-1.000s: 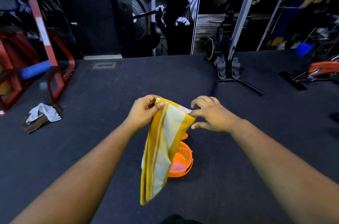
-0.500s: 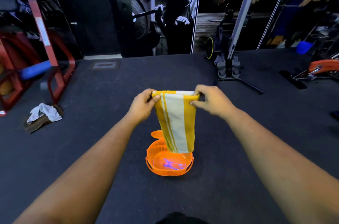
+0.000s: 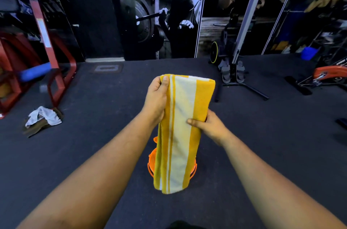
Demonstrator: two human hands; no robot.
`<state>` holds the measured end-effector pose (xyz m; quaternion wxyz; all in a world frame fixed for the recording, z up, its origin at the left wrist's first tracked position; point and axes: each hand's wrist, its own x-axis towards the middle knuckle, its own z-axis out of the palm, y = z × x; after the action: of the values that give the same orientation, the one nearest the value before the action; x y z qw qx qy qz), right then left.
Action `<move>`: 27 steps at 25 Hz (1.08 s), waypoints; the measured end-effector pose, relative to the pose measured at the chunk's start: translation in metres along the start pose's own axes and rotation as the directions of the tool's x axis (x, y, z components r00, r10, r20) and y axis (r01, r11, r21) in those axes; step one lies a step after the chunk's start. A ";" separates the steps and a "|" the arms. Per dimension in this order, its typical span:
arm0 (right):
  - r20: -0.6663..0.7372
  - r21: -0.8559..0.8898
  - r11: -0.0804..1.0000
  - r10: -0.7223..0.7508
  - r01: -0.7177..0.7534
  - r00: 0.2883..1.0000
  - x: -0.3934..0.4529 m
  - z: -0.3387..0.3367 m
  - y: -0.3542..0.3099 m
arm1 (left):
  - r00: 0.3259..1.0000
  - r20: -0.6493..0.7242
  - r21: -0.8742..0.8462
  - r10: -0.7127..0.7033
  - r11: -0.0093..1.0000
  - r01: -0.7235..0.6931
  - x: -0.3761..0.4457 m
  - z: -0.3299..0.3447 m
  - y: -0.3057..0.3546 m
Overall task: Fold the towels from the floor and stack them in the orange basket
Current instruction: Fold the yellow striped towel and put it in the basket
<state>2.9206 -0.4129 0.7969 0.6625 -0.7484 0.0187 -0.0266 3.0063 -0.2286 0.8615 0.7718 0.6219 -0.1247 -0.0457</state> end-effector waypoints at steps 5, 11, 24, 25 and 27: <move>-0.153 0.231 0.971 -0.030 0.065 0.988 0.003 0.014 -0.007 | 0.924 0.315 0.193 -0.215 0.968 0.159 -0.011 -0.042 -0.029; -0.296 0.384 0.923 0.103 0.020 0.950 0.018 0.007 -0.033 | 0.829 0.373 0.232 -0.418 0.907 0.353 -0.061 -0.047 -0.085; 0.011 -0.135 0.973 0.188 -0.184 0.982 -0.007 -0.014 0.055 | 0.903 0.238 0.603 -0.357 0.783 0.151 -0.018 -0.056 -0.083; 0.031 -0.246 0.956 0.171 -0.159 0.985 -0.004 -0.019 0.051 | 0.900 0.259 0.668 -0.352 0.738 0.097 -0.014 -0.056 -0.075; 0.013 -0.439 0.895 0.095 -0.080 0.995 0.001 -0.024 0.042 | 0.913 0.267 0.781 -0.309 0.624 -0.018 -0.008 -0.055 -0.061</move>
<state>2.9203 -0.4418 0.7579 0.4779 -0.8769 0.0467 0.0208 3.0169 -0.1880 0.7906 0.3873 0.8775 -0.2259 -0.1701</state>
